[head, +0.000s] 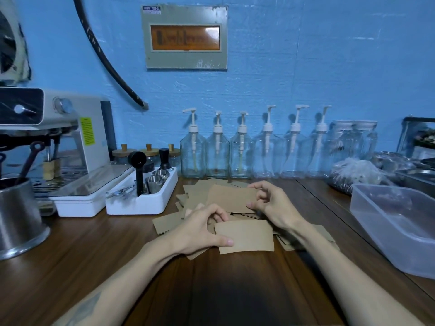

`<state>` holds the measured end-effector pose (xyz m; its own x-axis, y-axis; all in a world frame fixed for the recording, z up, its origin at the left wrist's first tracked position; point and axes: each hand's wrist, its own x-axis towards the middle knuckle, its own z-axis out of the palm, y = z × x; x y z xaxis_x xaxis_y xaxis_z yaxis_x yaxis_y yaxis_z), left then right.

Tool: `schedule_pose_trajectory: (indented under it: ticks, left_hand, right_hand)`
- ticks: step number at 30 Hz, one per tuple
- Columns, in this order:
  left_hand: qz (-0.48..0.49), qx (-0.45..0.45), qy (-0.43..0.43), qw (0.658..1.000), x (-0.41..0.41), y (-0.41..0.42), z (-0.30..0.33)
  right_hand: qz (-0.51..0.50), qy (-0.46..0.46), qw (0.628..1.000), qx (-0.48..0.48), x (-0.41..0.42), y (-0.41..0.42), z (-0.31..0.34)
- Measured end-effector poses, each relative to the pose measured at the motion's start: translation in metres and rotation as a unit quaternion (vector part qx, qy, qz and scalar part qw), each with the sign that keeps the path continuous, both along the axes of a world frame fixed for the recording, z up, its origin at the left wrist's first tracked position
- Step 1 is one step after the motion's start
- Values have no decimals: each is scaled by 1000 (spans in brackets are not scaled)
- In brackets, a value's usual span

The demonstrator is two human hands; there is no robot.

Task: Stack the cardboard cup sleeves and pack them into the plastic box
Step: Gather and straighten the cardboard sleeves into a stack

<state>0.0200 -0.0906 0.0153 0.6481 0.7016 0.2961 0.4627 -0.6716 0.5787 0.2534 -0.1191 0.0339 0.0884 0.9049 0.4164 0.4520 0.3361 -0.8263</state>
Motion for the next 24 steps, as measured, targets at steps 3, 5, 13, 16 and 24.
schedule_pose_trajectory:
  ticks: [3, 5, 13, 16, 24]
  left_hand:
    - [-42, -91, -74, 992, -3, 0, 6]
    - [-37, -132, -145, 980, -8, 4, 13]
    - [70, -143, -482, 862, -18, 16, 38]
    - [58, -102, -489, 865, -11, 16, 41]
    - [53, 75, -355, 930, 2, 17, 51]
  right_hand:
    - [4, 19, 1000, -4, 0, -2, 3]
    - [8, 38, 999, -7, -1, -5, 5]
    - [29, 73, 997, -14, -4, -5, 6]
    - [30, 49, 998, -8, -5, -5, 5]
    - [35, 13, 999, -2, -2, -1, -1]
